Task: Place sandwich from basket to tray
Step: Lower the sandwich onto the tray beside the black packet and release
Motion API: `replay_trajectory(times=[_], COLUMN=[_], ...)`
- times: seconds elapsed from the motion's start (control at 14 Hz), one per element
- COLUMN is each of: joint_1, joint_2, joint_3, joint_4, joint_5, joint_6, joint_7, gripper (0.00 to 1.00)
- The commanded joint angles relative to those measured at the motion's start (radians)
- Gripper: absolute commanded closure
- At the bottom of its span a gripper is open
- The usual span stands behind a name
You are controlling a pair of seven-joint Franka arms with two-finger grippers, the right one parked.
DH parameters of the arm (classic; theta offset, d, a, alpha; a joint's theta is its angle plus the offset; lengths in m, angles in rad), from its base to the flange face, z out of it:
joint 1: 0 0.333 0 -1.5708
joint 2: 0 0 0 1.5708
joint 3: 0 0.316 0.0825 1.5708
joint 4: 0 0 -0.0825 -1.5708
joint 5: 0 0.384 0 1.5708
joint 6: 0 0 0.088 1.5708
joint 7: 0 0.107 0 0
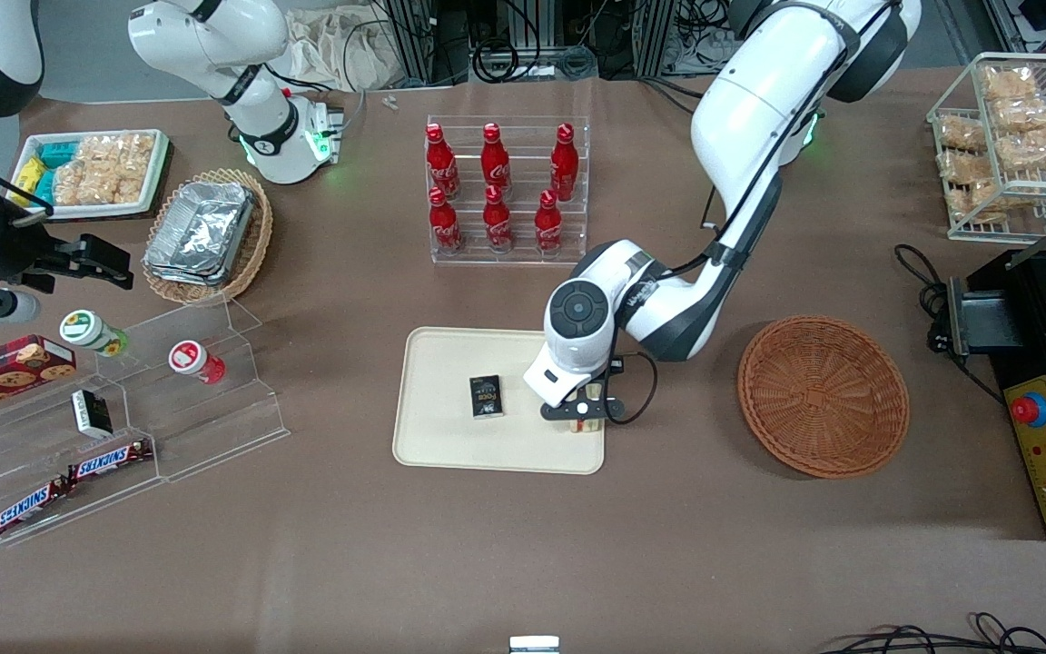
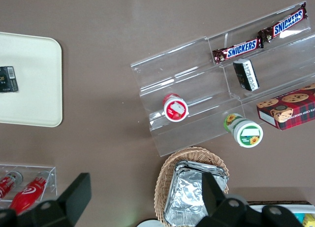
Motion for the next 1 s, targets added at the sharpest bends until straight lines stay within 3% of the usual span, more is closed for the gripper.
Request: replay_trajectory(times=[0.0, 0.29, 0.57, 0.93], joint_1=[-0.015, -0.002, 0.008, 0.182], joint_2=[0.027, 0.007, -0.074, -0.274], joint_3=[0.013, 0.010, 0.011, 0.006], joint_4=[0.040, 0.069, 0.112, 0.054], joint_5=[0.023, 0.010, 0.013, -0.032], joint_6=[0.006, -0.040, -0.239, -0.365], joint_7=[-0.030, -0.028, -0.025, 0.007], gripper=[0.01, 0.00, 0.00, 0.00])
